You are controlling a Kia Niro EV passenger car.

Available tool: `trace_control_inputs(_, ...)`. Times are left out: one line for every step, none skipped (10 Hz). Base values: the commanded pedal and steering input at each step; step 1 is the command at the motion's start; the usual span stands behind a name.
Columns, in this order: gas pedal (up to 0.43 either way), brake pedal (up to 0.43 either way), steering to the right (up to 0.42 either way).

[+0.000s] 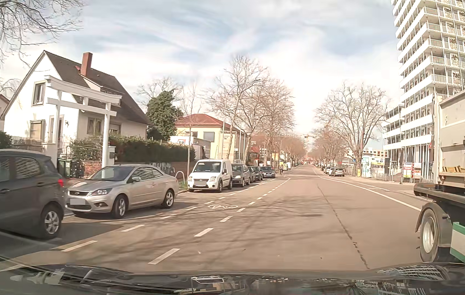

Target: Follow the waypoints while adhering to traffic rules and regulations

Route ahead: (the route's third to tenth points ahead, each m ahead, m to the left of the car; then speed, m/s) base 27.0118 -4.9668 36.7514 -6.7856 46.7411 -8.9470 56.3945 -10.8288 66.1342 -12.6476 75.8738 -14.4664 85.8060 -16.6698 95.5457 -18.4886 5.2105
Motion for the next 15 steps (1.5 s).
trace_control_inputs(0.26,0.0,0.208)
trace_control_inputs(0.26,0.0,0.205)
trace_control_inputs(0.26,0.0,0.198)
trace_control_inputs(0.26,0.0,0.189)
trace_control_inputs(0.26,0.0,0.18)
trace_control_inputs(0.26,0.0,0.172)
trace_control_inputs(0.26,0.0,0.165)
trace_control_inputs(0.26,0.0,0.154)
trace_control_inputs(0.26,0.0,0.138)
trace_control_inputs(0.26,0.0,0.122)
trace_control_inputs(0.26,0.0,0.108)
trace_control_inputs(0.26,0.0,0.09)
trace_control_inputs(0.26,0.0,0.073)
trace_control_inputs(0.26,0.0,0.06)
trace_control_inputs(0.26,0.0,0.047)
